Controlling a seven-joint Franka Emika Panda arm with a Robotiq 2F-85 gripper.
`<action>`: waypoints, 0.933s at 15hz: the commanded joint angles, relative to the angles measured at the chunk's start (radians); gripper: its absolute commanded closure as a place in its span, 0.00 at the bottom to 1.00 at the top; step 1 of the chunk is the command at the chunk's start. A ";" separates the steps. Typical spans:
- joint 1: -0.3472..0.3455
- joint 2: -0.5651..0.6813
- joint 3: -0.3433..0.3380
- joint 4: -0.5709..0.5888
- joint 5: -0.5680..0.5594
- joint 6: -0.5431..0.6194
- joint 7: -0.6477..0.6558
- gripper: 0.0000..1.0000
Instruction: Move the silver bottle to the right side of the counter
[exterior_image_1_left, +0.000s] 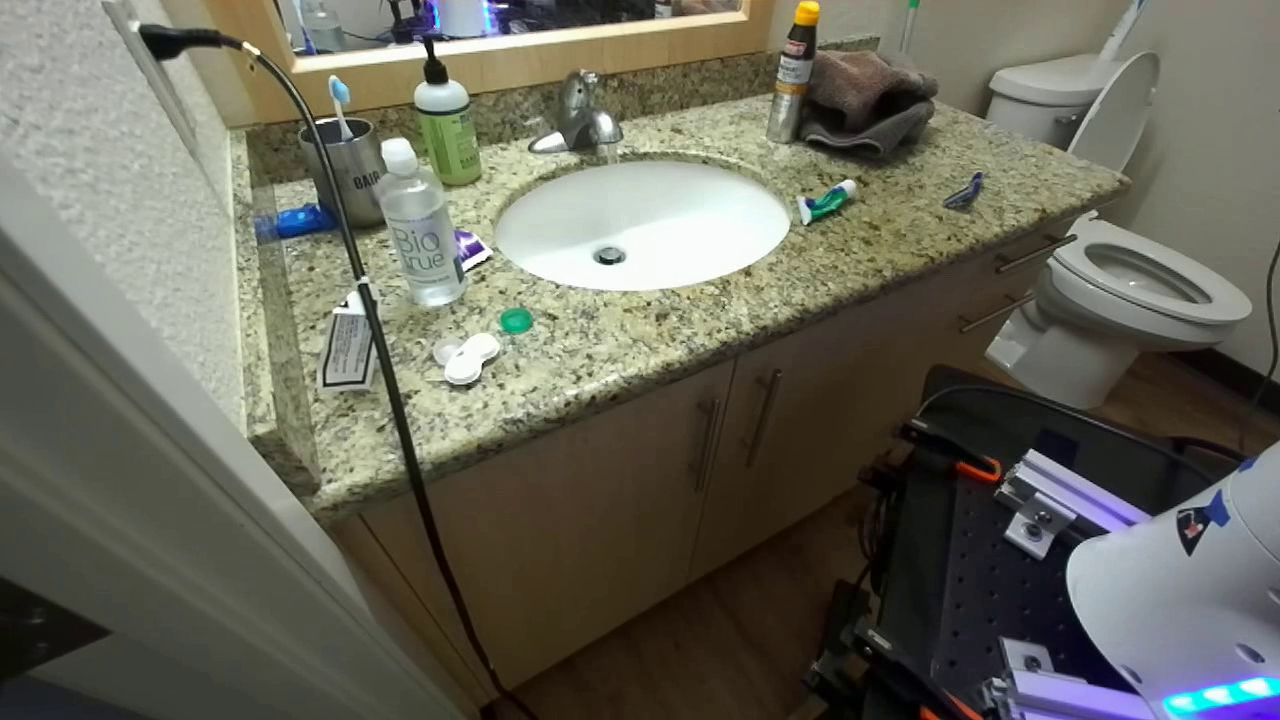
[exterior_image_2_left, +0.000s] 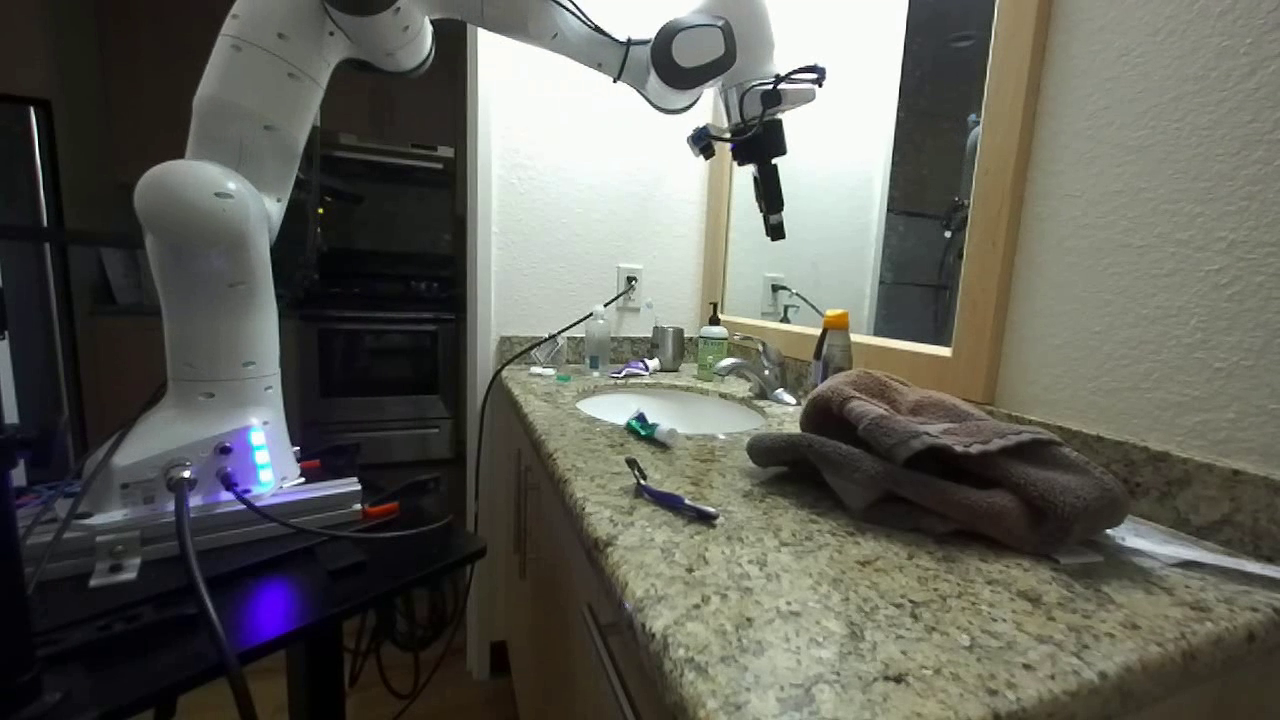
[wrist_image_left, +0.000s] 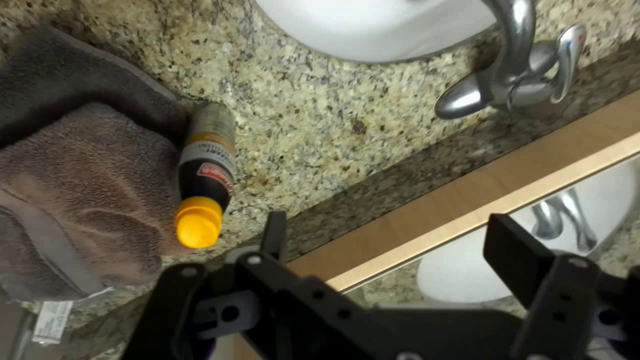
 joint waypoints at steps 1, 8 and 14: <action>-0.103 0.127 -0.006 0.202 0.093 -0.093 0.082 0.00; -0.169 0.312 -0.001 0.424 0.056 -0.263 0.320 0.00; -0.145 0.431 -0.011 0.509 -0.006 -0.274 0.543 0.00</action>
